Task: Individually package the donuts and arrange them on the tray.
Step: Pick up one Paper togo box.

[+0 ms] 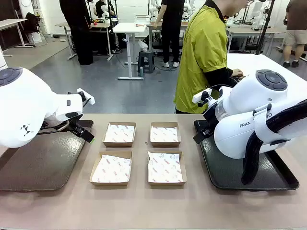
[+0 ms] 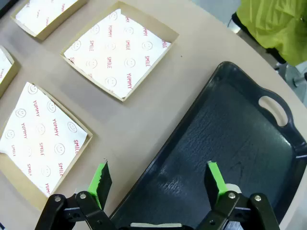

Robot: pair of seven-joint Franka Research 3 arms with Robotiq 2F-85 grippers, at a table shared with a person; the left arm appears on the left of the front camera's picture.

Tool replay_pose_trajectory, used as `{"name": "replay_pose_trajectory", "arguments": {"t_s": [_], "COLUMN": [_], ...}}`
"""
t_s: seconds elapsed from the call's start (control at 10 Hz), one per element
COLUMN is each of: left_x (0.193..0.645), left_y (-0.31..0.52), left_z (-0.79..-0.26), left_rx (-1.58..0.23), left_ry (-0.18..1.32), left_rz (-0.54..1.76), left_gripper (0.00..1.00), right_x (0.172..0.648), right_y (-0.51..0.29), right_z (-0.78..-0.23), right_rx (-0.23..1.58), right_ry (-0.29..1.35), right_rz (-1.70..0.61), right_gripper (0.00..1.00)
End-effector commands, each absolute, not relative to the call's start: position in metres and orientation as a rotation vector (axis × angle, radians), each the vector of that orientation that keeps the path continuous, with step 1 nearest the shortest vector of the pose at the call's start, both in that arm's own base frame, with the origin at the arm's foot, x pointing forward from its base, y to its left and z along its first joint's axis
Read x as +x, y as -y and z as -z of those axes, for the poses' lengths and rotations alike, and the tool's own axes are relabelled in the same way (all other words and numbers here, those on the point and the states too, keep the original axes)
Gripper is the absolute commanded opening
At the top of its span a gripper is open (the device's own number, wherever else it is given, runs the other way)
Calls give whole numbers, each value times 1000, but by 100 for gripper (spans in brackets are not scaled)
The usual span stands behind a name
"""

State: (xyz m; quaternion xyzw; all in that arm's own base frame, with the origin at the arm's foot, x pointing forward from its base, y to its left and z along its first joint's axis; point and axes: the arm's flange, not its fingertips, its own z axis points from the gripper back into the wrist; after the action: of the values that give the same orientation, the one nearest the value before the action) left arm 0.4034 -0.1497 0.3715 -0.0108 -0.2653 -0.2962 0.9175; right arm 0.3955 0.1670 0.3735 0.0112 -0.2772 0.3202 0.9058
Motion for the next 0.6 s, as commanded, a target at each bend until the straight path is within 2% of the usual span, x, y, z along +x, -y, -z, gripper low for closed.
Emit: {"name": "replay_pose_trajectory", "arguments": {"t_s": [0.0, 0.5], "left_x": [403, 403], "left_y": [150, 150], "left_z": [-371, -371], "left_rx": [-22, -22], "left_ry": [546, 546], "left_rz": [610, 610], "left_gripper": [100, 100], "right_x": [396, 396], "right_y": [-167, -167], "right_z": [-373, -373], "right_rx": [23, 23], "right_ry": [572, 572], "right_rz": [-661, -661], "right_gripper": [100, 100]}}
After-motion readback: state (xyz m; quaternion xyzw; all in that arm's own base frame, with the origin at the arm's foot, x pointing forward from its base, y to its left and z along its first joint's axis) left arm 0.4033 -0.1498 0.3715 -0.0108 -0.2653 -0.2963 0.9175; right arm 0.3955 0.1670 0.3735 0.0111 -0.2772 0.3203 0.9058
